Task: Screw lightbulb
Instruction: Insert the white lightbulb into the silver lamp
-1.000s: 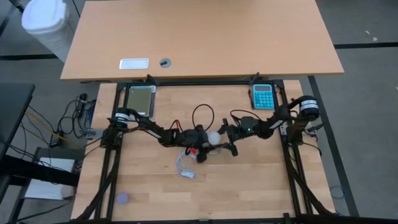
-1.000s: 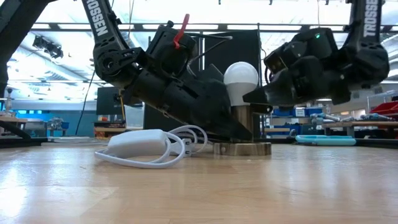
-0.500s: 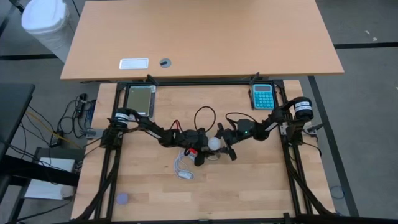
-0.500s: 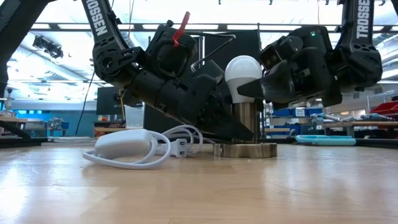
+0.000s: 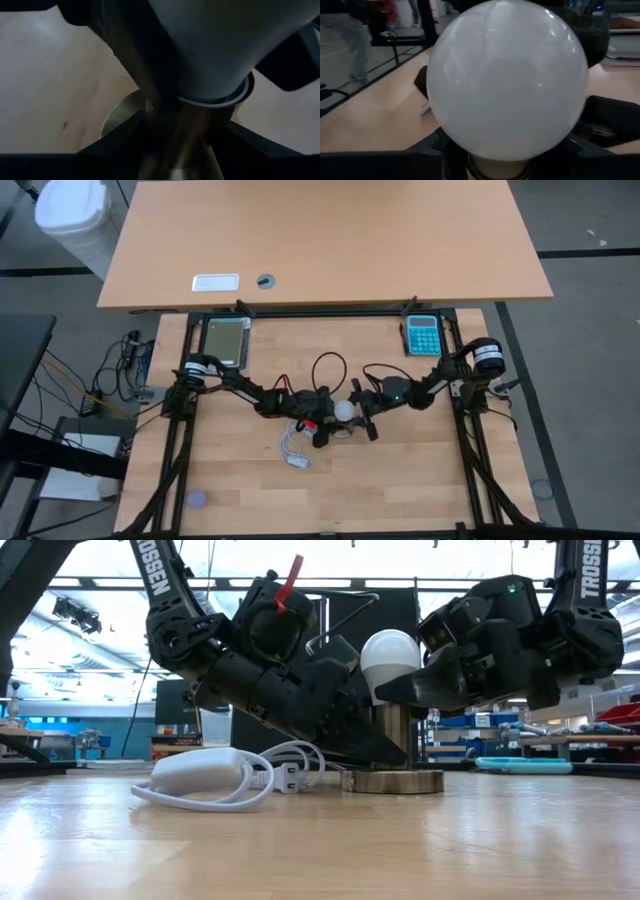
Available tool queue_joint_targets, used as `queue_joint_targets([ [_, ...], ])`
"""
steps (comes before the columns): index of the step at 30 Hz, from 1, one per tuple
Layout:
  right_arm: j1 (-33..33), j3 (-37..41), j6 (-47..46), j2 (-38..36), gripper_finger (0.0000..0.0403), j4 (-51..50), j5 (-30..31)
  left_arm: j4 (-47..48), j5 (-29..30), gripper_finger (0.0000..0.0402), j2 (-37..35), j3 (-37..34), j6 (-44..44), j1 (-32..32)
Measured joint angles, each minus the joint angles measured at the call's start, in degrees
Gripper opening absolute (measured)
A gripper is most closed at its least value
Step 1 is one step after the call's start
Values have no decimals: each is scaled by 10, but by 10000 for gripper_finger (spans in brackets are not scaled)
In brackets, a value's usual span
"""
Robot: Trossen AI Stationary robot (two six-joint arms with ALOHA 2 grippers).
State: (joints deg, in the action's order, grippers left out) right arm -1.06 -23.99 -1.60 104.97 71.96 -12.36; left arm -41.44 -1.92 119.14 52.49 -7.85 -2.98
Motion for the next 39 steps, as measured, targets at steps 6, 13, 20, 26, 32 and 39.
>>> queue_joint_targets([
  [6,-19,3,-14,-1,185,1,84,-1,38,218,0,0,-17,0],
  [13,-51,4,-45,-1,184,2,195,-5,94,218,0,0,-35,0],
  [20,-86,-1,-64,-1,184,-5,286,-9,127,218,0,1,-47,0],
  [26,-106,-25,-84,-1,185,-48,356,-8,151,218,0,0,-49,-2],
  [32,-115,-27,-85,-1,190,-47,364,-6,156,218,0,0,-44,-5],
  [39,-101,-15,-81,-5,248,-36,290,-10,153,225,0,0,-32,-11],
])
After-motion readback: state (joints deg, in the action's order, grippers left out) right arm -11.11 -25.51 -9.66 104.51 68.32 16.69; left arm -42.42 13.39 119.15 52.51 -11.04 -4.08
